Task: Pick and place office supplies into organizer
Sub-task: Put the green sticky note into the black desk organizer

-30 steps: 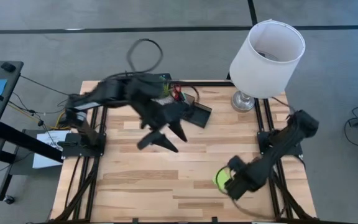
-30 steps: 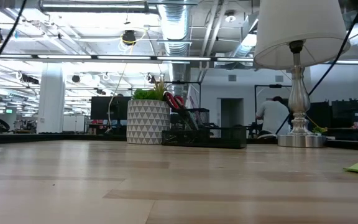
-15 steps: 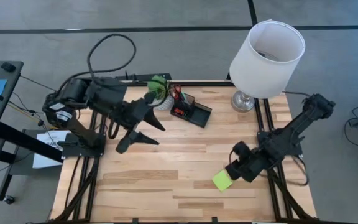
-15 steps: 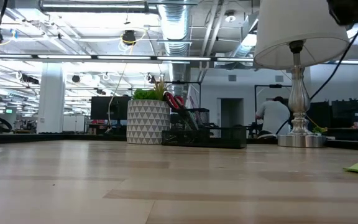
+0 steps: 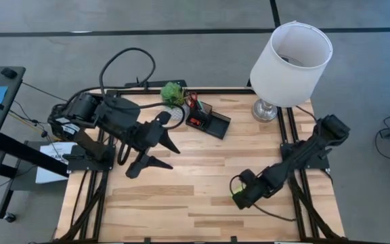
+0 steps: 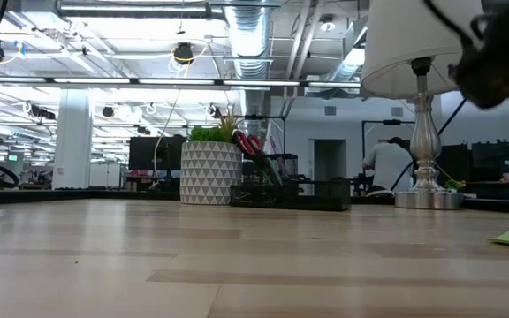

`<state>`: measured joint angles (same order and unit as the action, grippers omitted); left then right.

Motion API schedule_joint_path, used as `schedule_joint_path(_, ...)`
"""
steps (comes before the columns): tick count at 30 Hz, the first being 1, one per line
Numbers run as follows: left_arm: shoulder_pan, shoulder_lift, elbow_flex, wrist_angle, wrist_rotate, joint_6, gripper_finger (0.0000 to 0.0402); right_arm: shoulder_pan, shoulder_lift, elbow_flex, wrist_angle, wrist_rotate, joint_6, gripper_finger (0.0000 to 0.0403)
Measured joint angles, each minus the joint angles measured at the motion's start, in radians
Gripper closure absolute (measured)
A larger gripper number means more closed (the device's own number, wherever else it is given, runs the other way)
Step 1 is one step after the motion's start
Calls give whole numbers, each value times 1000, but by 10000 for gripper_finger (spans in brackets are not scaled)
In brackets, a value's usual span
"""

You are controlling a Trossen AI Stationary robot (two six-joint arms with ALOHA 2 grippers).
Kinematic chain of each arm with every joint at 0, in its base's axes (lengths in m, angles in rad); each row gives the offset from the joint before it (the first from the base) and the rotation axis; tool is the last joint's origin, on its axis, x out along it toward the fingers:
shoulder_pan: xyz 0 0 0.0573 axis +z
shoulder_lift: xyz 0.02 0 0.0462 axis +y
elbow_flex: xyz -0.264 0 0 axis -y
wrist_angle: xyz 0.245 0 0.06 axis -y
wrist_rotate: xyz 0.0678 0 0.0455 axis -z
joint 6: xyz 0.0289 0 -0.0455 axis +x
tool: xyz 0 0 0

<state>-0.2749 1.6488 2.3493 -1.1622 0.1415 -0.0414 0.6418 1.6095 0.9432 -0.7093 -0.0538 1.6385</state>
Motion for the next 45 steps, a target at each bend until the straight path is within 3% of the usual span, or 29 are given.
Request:
schedule_joint_path(21, 0, 7, 0, 10, -26, -7, 191, -22, 168, 8, -10, -86, -22, 327)
schedule_joint_path(36, 0, 7, 0, 10, -52, -8, 191, -29, 150, 3, 28, -46, -55, 328)
schedule_joint_path(45, 0, 7, 0, 10, -52, -21, 191, -35, 174, 5, 57, -73, -69, 372)
